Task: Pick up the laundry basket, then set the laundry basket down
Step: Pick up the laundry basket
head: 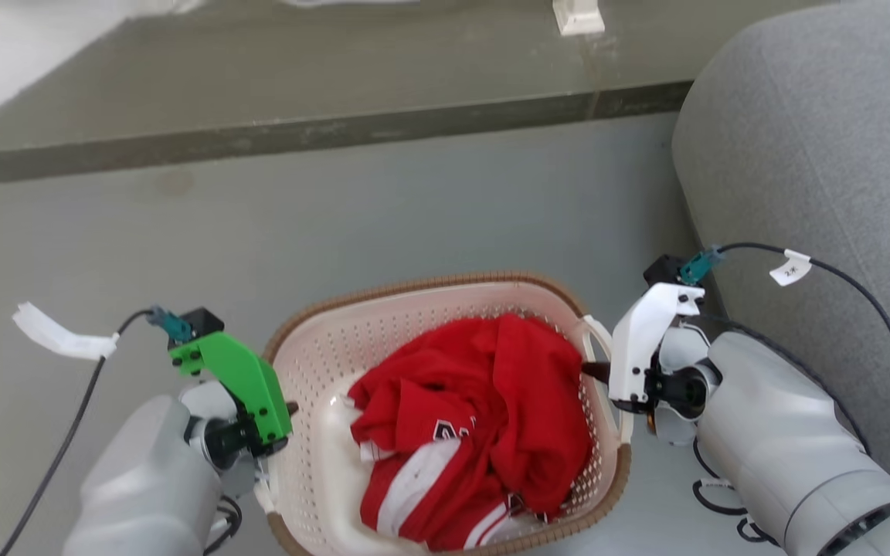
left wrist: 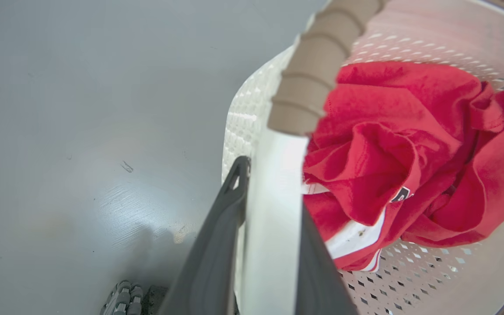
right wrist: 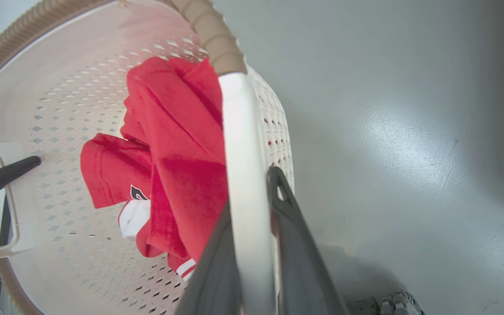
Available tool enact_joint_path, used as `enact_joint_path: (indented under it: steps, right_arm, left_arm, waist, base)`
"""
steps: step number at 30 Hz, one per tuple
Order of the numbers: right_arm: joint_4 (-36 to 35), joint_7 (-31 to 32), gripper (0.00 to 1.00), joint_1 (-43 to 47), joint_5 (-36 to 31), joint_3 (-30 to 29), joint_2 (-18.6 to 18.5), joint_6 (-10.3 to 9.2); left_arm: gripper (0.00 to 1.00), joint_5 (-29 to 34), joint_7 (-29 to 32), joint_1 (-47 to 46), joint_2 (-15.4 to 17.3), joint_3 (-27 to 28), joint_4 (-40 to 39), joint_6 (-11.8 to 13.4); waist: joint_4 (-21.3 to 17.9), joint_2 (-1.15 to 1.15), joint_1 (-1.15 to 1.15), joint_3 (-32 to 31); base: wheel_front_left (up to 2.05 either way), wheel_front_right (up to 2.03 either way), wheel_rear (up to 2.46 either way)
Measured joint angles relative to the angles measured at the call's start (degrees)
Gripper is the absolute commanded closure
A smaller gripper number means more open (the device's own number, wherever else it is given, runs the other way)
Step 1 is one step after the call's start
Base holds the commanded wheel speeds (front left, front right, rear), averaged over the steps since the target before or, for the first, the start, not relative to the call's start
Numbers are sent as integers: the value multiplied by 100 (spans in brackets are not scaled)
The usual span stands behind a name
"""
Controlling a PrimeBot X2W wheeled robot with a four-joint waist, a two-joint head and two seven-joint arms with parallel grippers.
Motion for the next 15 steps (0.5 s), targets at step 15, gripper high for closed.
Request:
enact_joint_path:
  steps: [15]
  right_arm:
    - [63,286,100,226,160,78,0,0]
  left_arm:
    - [100,-222,131,316,-4,-68,41,1]
  waist:
    - [-62,0,0,-495]
  base:
    - [0,0,0]
